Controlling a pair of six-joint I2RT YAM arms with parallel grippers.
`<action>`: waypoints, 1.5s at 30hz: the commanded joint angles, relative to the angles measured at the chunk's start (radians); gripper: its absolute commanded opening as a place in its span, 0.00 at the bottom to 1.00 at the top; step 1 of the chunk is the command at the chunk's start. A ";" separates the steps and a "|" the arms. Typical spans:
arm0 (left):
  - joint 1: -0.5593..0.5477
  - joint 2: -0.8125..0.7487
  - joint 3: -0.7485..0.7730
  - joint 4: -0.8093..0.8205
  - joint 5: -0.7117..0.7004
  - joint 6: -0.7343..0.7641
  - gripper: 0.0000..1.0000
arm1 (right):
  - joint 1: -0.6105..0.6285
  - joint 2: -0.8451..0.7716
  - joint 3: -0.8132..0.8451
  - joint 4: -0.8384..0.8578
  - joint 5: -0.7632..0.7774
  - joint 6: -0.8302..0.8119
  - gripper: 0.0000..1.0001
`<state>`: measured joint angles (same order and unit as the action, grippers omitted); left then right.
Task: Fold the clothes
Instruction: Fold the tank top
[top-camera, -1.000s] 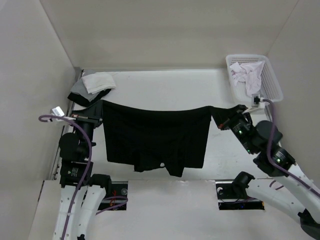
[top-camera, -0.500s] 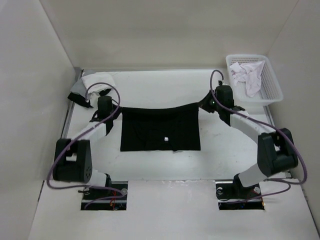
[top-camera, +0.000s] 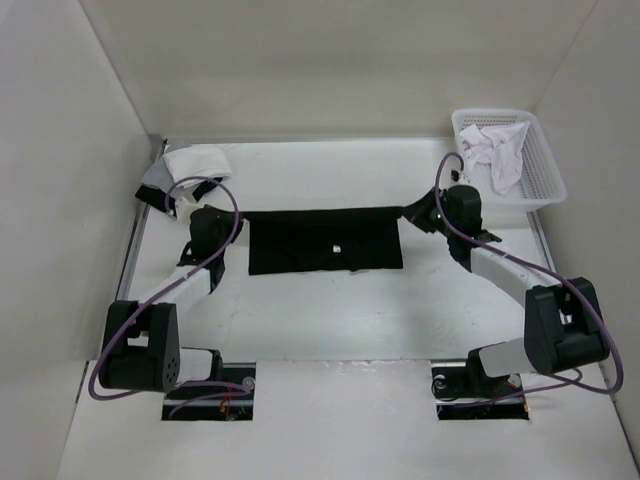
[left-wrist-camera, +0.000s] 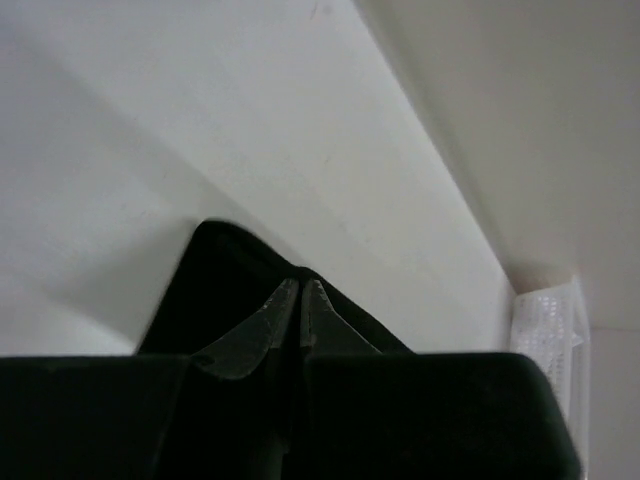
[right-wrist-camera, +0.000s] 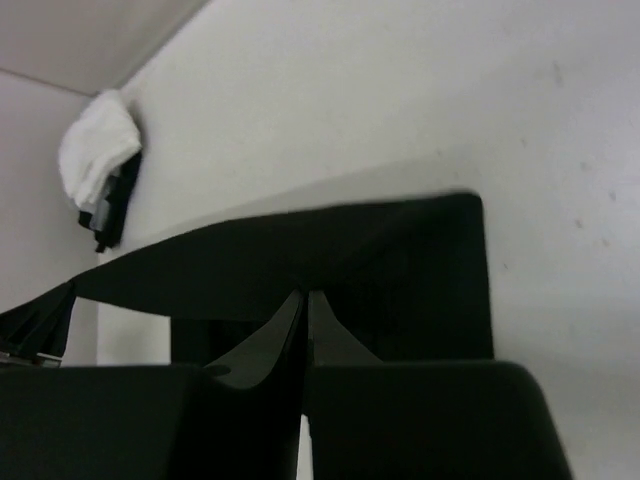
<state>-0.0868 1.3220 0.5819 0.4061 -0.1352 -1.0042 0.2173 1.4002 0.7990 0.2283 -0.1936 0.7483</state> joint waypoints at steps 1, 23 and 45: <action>-0.001 -0.062 -0.117 0.082 0.026 -0.011 0.02 | 0.000 -0.033 -0.108 0.112 0.003 0.036 0.04; -0.003 -0.491 -0.484 -0.078 0.081 0.044 0.12 | -0.005 -0.231 -0.480 0.092 0.056 0.112 0.13; -0.162 -0.373 -0.307 0.037 0.039 0.061 0.22 | -0.037 0.155 -0.343 0.290 -0.095 0.226 0.41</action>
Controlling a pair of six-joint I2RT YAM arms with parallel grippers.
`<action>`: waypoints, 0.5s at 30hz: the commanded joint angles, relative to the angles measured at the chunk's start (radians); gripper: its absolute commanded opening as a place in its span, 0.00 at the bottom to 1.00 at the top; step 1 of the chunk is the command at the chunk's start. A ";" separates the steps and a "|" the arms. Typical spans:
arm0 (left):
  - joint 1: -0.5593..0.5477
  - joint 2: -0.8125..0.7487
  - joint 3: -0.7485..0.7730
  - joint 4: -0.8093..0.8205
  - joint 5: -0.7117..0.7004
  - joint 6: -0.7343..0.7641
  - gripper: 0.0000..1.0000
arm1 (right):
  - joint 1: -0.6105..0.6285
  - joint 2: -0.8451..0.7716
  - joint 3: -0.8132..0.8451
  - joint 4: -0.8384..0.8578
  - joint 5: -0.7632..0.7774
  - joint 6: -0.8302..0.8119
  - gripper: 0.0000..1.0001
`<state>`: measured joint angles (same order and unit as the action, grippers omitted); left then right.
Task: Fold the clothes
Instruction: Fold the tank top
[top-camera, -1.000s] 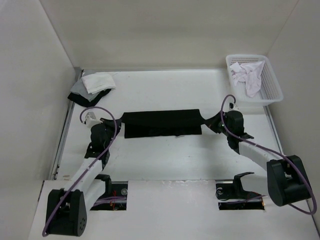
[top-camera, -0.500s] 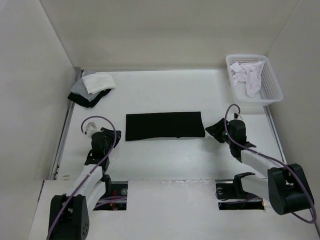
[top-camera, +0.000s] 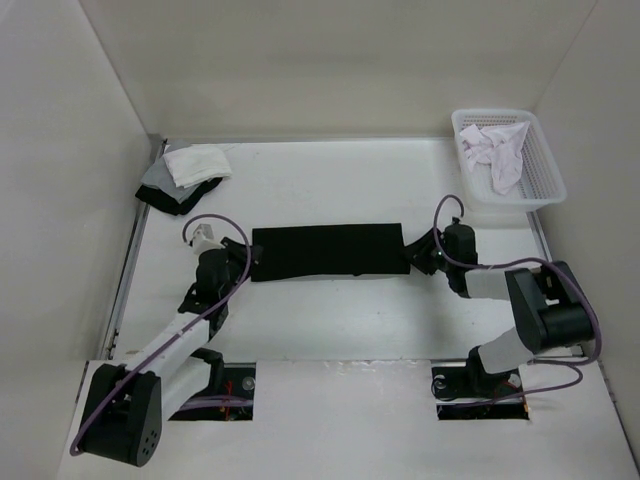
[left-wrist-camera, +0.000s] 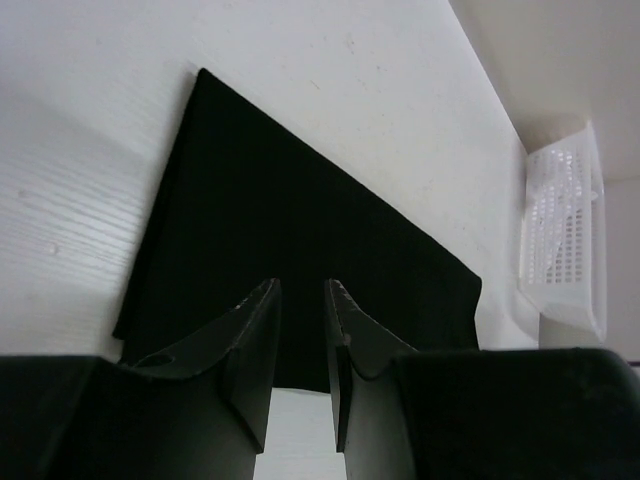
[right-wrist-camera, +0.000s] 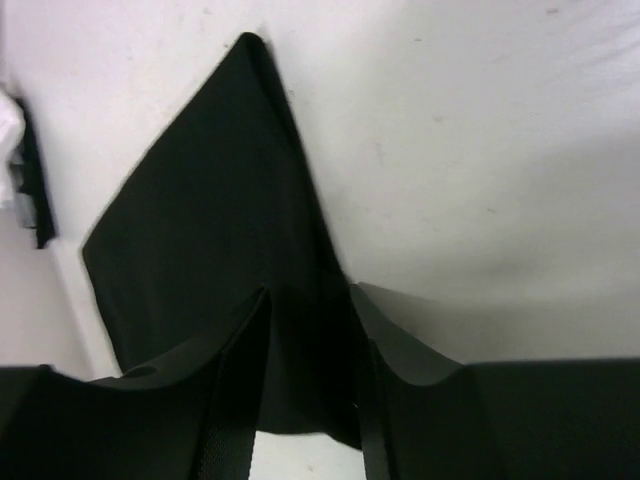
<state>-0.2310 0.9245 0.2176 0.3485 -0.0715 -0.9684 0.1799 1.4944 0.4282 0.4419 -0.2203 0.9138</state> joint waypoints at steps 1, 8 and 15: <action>-0.021 0.040 0.065 0.110 -0.019 0.025 0.22 | 0.000 0.082 0.030 0.099 -0.080 0.077 0.38; -0.049 0.082 0.089 0.173 0.016 0.016 0.22 | 0.003 0.069 -0.015 0.225 -0.010 0.174 0.03; -0.147 0.074 0.094 0.184 0.006 0.007 0.22 | -0.020 -0.288 -0.005 -0.084 0.111 0.015 0.01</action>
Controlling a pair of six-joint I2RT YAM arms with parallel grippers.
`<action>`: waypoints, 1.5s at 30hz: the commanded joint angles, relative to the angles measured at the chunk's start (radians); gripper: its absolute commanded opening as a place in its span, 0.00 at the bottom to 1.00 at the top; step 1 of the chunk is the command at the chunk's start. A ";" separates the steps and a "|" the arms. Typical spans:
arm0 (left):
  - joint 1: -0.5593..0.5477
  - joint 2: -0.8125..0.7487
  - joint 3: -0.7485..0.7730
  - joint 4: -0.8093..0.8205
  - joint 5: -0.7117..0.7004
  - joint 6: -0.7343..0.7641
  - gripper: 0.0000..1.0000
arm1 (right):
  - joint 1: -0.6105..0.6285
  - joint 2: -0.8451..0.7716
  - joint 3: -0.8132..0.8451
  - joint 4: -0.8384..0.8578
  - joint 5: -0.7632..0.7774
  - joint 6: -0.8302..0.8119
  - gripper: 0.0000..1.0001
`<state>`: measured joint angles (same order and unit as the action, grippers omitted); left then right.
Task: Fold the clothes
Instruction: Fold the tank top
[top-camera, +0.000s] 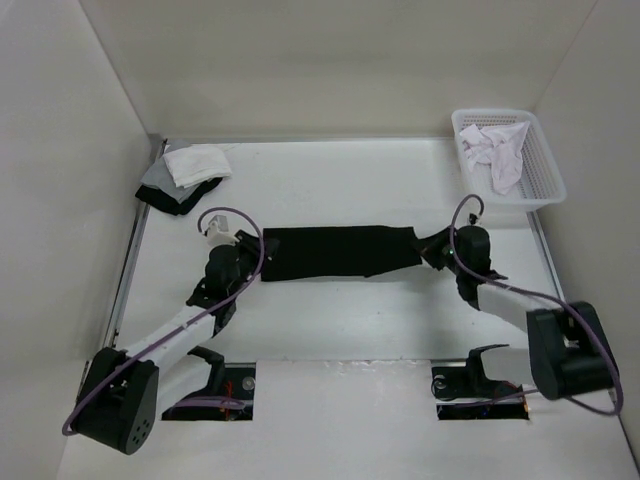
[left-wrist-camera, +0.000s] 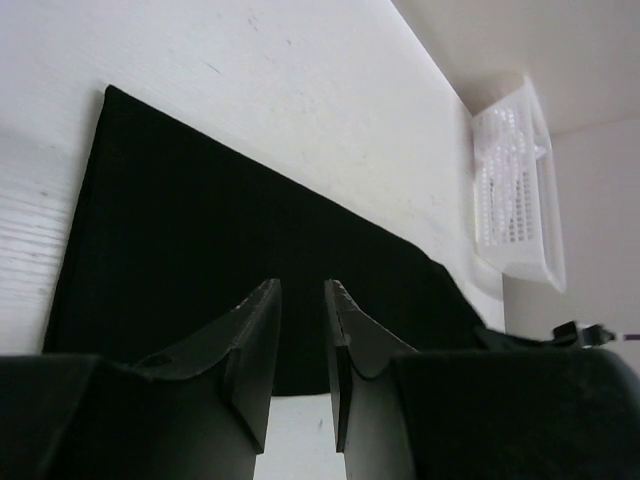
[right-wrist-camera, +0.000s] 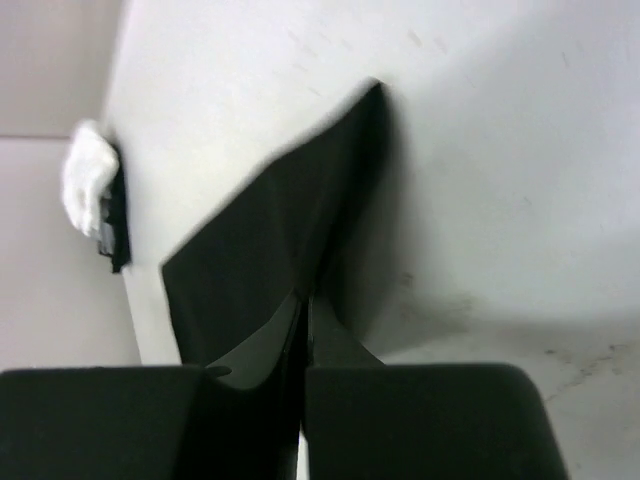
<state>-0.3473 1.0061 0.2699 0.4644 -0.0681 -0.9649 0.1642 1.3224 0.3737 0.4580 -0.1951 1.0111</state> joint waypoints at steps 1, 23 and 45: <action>-0.041 -0.009 0.042 0.074 -0.001 0.002 0.22 | 0.016 -0.153 0.082 -0.155 0.123 -0.121 0.02; 0.099 -0.363 -0.014 -0.156 0.037 -0.023 0.23 | 0.804 0.503 1.034 -0.714 0.531 -0.549 0.04; -0.132 0.072 0.087 0.045 0.007 0.003 0.23 | 0.630 0.366 0.745 -0.349 0.241 -0.373 0.07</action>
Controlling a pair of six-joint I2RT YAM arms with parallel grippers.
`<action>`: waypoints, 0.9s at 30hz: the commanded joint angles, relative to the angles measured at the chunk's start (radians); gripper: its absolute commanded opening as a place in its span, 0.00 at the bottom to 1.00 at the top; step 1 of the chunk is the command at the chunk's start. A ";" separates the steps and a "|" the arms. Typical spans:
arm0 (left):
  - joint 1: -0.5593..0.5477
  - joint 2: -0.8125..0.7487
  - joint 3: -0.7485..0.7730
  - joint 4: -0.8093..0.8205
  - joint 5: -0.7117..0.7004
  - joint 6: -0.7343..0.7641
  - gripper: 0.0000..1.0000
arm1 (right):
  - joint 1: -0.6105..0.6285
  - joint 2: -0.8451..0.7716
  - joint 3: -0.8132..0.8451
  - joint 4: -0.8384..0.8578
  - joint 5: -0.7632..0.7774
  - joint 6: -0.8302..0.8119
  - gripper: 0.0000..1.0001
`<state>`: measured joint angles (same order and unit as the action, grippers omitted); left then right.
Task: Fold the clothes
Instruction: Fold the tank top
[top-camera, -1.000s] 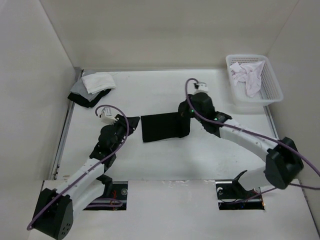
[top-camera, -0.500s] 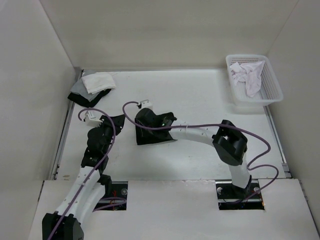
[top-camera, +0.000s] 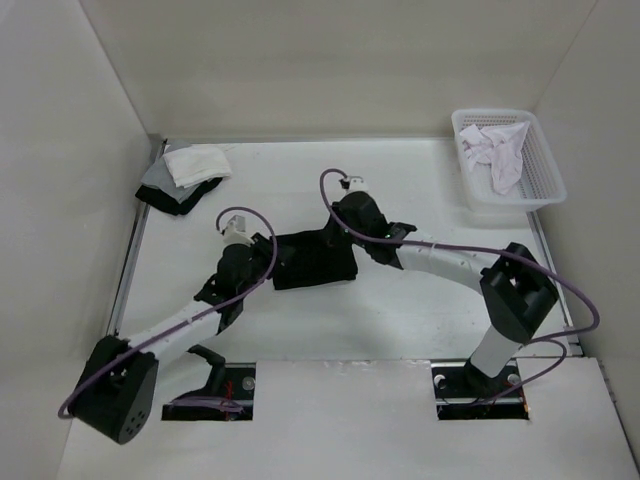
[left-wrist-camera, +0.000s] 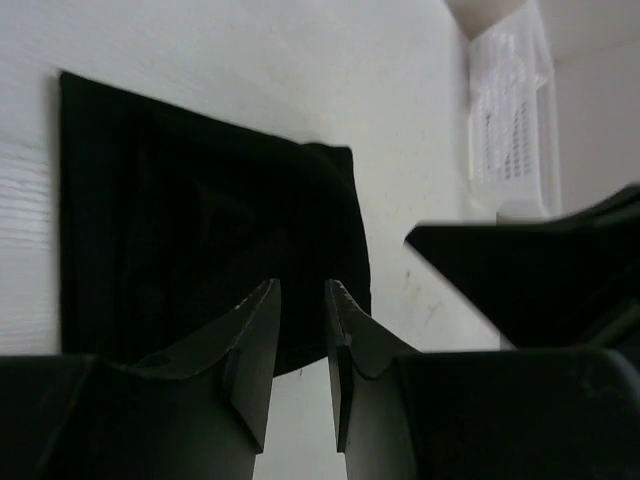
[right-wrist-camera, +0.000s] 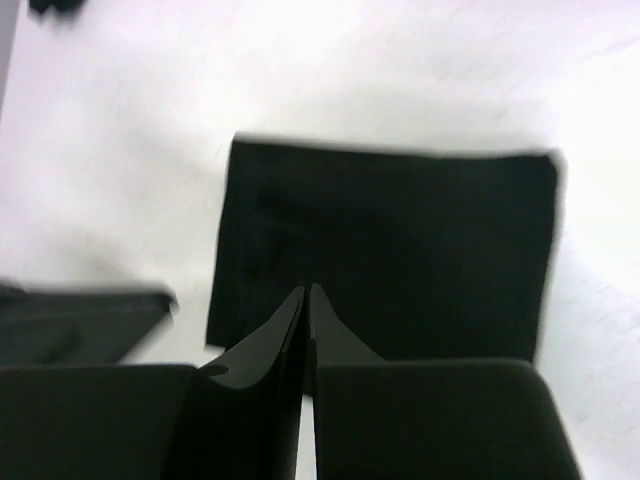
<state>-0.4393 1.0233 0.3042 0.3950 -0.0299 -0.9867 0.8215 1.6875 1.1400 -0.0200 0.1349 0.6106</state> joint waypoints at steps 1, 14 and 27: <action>-0.055 0.099 0.059 0.139 -0.039 0.026 0.22 | -0.049 0.014 -0.025 0.161 -0.119 0.028 0.07; -0.022 0.438 0.018 0.214 -0.033 0.019 0.18 | -0.235 0.193 -0.071 0.287 -0.276 0.213 0.09; 0.050 0.282 -0.033 0.159 0.032 -0.007 0.21 | -0.270 0.204 -0.129 0.241 -0.227 0.236 0.09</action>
<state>-0.3977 1.3861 0.2867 0.5751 -0.0051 -1.0019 0.5659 1.9266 1.0500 0.1974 -0.1284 0.8356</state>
